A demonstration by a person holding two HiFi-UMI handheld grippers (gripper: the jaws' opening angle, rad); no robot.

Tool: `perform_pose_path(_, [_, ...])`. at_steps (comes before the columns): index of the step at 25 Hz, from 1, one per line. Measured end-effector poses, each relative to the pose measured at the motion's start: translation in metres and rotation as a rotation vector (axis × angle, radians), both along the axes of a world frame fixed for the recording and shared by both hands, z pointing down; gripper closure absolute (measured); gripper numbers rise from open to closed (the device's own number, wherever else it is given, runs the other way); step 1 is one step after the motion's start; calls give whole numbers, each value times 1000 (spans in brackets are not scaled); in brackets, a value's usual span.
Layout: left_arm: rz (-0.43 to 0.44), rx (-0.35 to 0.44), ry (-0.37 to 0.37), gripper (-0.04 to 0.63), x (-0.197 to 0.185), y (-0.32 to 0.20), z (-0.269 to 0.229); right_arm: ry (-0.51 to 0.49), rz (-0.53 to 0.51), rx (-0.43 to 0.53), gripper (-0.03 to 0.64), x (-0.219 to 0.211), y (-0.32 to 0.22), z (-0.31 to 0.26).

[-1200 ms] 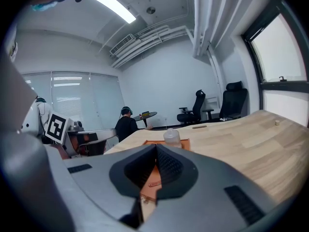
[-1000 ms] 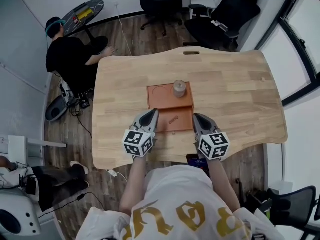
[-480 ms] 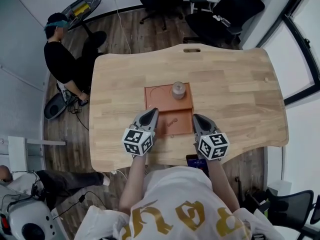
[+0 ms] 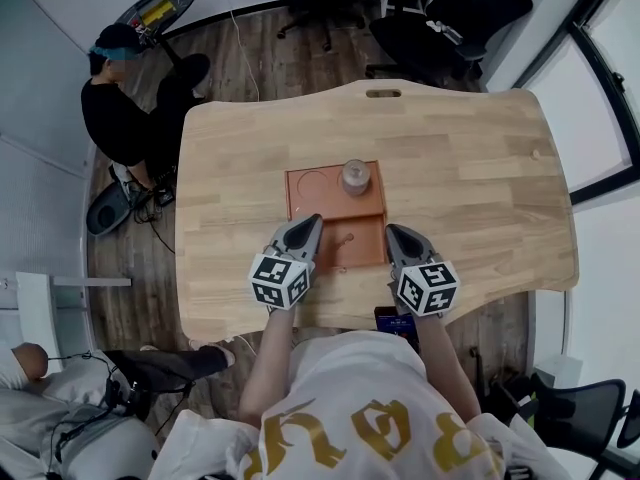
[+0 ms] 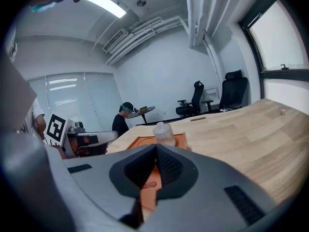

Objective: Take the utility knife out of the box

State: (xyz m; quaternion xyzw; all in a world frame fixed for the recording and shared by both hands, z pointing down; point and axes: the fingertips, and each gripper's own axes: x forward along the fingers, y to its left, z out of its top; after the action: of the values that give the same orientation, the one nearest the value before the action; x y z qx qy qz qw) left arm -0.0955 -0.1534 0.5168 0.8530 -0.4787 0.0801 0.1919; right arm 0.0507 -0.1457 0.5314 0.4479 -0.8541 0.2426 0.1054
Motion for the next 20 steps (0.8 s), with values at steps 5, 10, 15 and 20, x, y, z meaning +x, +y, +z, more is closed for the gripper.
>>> perform_pose_path(5, [57,-65,-17,586,5,3,22,3,7,-21,606,3,1,10])
perform_pose_path(10, [117,-146,-44,586,9,11,47,5,4,-37,606,1,0,19])
perform_pose_path(15, [135,-189,-44,586,8,10,60,21,6,-51,606,2,-2,29])
perform_pose_path(20, [143,-232,-38,586,8,6,72,25,15,-72,606,6,-7,37])
